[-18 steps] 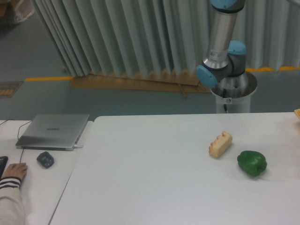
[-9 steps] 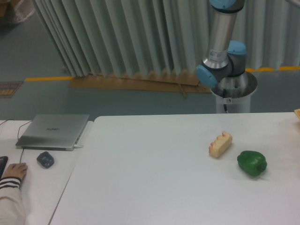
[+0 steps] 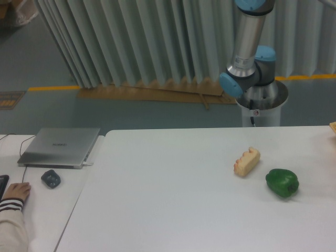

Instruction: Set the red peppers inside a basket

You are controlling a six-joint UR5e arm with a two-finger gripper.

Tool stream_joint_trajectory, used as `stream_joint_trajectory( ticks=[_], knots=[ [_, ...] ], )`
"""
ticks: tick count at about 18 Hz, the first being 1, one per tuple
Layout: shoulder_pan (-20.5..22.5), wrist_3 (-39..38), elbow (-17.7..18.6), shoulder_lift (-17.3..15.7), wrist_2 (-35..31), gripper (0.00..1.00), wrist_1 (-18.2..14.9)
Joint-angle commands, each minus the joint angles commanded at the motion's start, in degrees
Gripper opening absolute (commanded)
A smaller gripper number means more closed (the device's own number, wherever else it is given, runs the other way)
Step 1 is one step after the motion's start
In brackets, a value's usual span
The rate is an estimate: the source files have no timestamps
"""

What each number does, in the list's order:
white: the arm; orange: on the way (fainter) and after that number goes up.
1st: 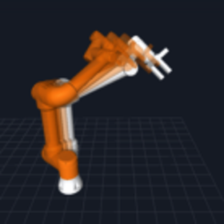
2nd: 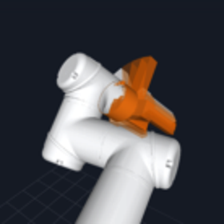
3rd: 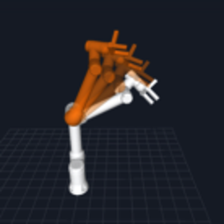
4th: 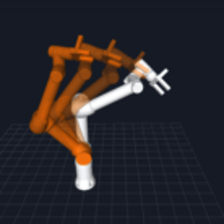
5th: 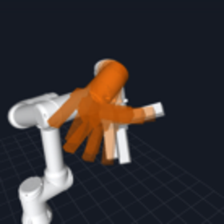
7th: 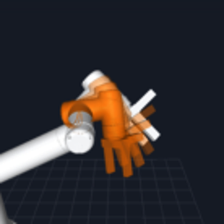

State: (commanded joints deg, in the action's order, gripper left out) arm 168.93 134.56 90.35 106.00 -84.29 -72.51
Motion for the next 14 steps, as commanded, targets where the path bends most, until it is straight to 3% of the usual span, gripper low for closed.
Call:
stream_joint_trajectory(
  ticks=[10,14],
  knots=[
    [-6.1,-9.9,-1.2,-0.3,-0.3,1.0,0.0],
    [-7.8,-10.5,-1.1,-0.7,0.0,1.0,0.0]
  ],
)
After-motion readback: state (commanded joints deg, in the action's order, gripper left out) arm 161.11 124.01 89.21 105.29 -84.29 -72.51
